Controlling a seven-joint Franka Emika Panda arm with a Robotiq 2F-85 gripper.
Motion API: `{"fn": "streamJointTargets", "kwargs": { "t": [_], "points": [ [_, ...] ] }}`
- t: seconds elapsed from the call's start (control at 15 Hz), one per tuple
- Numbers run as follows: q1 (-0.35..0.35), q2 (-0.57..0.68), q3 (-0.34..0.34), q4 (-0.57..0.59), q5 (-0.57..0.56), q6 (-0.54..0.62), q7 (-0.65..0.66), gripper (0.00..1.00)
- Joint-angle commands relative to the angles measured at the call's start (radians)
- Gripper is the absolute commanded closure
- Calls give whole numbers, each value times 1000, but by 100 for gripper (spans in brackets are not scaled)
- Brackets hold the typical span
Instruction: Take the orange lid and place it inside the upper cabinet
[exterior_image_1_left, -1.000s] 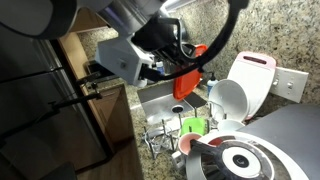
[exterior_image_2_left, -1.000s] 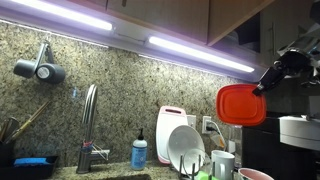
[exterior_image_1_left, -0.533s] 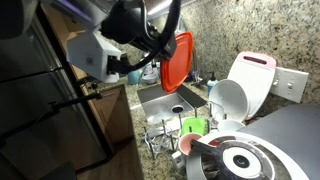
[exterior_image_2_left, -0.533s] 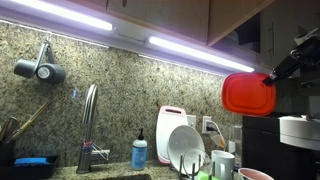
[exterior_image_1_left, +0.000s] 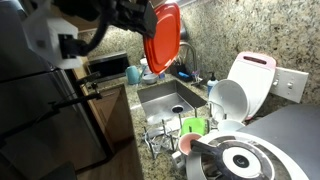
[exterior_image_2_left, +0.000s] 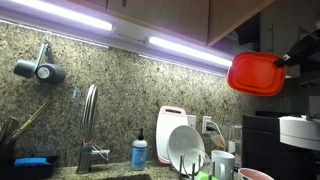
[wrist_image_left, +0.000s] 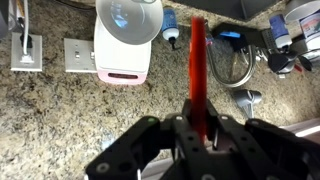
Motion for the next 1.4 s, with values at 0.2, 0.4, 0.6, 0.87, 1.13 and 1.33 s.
{"fn": "streamJointTargets", "kwargs": {
  "t": [0.2, 0.4, 0.6, 0.87, 1.13, 1.33],
  "points": [
    [130, -119, -53, -23, 142, 131, -71, 96],
    [217, -156, -76, -21, 230, 240, -143, 96],
    [309, -191, -98, -20, 293, 340, -211, 96],
    [446, -257, -144, -20, 328, 474, -257, 96],
    [594, -334, -208, -20, 294, 618, -259, 96],
    [505, -391, -180, -34, 234, 550, -201, 96]
  ]
}}
